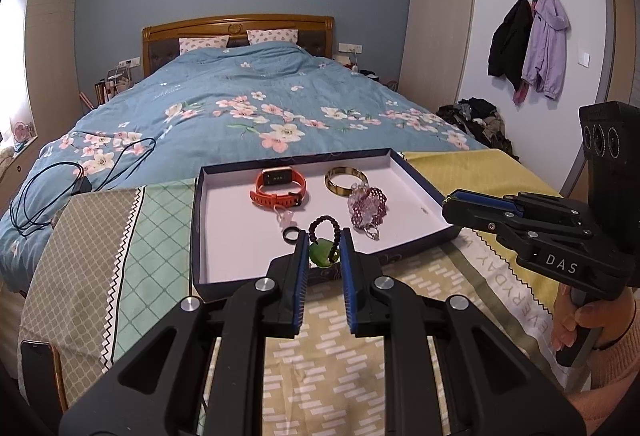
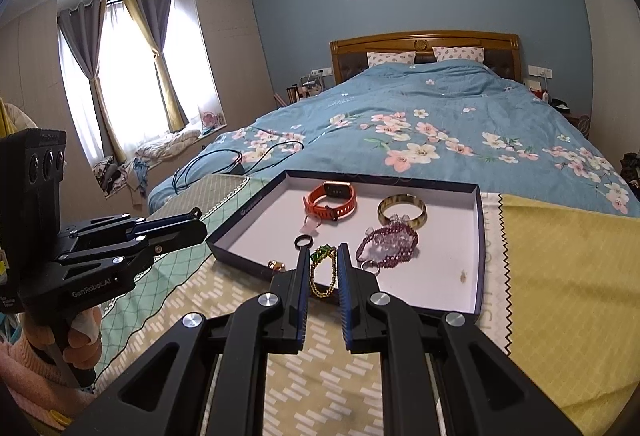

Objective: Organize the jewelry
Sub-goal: 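Carry the beaded ring toward the box with the left tool while the right tool carries the gold chain ring, then lower the beaded ring into the box with the left tool while the right tool lowers its ring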

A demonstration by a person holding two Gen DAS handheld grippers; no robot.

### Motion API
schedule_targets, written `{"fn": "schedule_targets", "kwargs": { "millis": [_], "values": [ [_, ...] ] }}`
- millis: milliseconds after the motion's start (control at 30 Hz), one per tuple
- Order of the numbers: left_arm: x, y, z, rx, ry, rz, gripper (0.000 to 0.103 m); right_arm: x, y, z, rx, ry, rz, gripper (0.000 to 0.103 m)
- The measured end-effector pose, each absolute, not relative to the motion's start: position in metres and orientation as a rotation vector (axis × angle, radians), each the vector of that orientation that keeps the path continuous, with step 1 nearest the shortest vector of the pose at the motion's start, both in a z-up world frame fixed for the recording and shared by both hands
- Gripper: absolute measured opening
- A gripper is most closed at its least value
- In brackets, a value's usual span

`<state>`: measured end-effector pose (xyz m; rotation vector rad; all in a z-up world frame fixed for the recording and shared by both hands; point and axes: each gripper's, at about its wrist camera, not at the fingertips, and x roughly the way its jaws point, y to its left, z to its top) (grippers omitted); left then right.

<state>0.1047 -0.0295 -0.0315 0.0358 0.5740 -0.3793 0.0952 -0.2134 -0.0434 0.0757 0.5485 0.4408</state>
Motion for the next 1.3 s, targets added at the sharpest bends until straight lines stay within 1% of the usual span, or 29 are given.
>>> {"fn": "schedule_targets", "kwargs": {
  "millis": [633, 1300],
  "values": [
    [0.111, -0.03, -0.02, 0.031, 0.493, -0.345, 0.016, 0.106, -0.215, -0.04, 0.093, 0.505, 0.415, 0.012],
    [0.118, -0.029, -0.015, 0.029, 0.462, -0.329, 0.016, 0.118, -0.217, -0.038, 0.096, 0.489, 0.405, 0.012]
  ]
}}
